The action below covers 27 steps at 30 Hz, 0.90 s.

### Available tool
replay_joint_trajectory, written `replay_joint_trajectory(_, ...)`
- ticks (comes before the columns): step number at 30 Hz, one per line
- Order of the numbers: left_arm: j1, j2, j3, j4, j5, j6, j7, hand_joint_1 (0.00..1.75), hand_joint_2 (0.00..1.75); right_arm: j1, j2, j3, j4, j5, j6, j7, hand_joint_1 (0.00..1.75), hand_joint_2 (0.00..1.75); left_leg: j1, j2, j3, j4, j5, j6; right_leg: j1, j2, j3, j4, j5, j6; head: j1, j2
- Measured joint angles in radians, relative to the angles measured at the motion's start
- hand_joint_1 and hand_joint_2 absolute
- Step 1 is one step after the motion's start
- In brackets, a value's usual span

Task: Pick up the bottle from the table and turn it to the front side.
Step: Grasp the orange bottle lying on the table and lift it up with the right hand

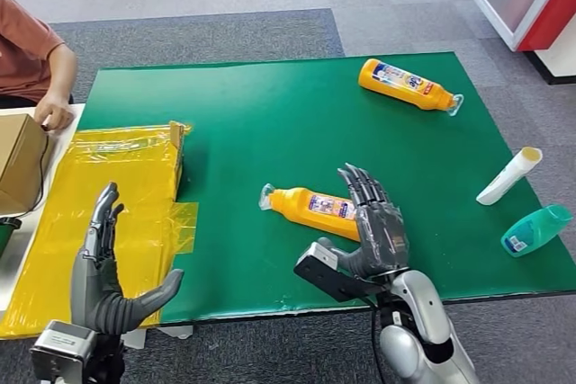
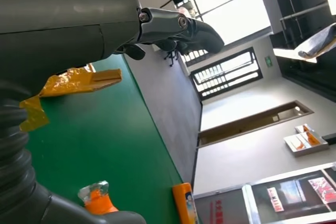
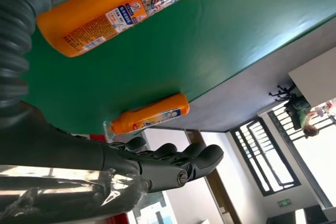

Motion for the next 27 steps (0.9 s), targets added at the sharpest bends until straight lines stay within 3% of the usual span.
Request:
replay_joint_trajectory(5,-0.014,-0.002,-0.002,0.0,-0.007,-0.013,0.001,0.0,1.75,-0.04,-0.016,0.014,0.056,0.083,0.084,0.07,0.0,1.75,0.0,0.0,0.0,0.0,0.0,0.0,0.0,0.0,0.0,0.0,0.0,0.0,0.0,0.0)
replay_joint_trajectory(9,-0.074,0.001,-0.03,0.006,-0.023,-0.012,-0.006,0.0,1.75,-0.114,-0.023,0.053,0.207,0.041,0.155,0.053,0.0,1.75,0.0,0.0,0.0,0.0,0.002,0.0,0.0,0.0,0.0,0.0,0.002,0.001,0.0,0.0)
replay_joint_trajectory(18,-0.226,0.013,-0.119,0.016,0.06,-0.056,-0.001,0.0,1.75,-0.248,-0.008,0.137,0.498,-0.011,0.176,0.072,0.0,1.75,0.0,0.0,0.0,0.0,0.004,0.001,0.0,0.0,0.0,0.0,0.003,0.001,0.0,0.0)
replay_joint_trajectory(27,-0.292,0.027,-0.161,0.025,0.055,-0.049,0.012,0.0,1.75,-0.327,0.008,0.148,0.623,-0.031,0.173,0.092,0.0,1.75,0.0,0.0,0.0,0.0,0.003,0.001,0.0,0.0,0.0,0.0,0.003,0.002,0.0,0.0)
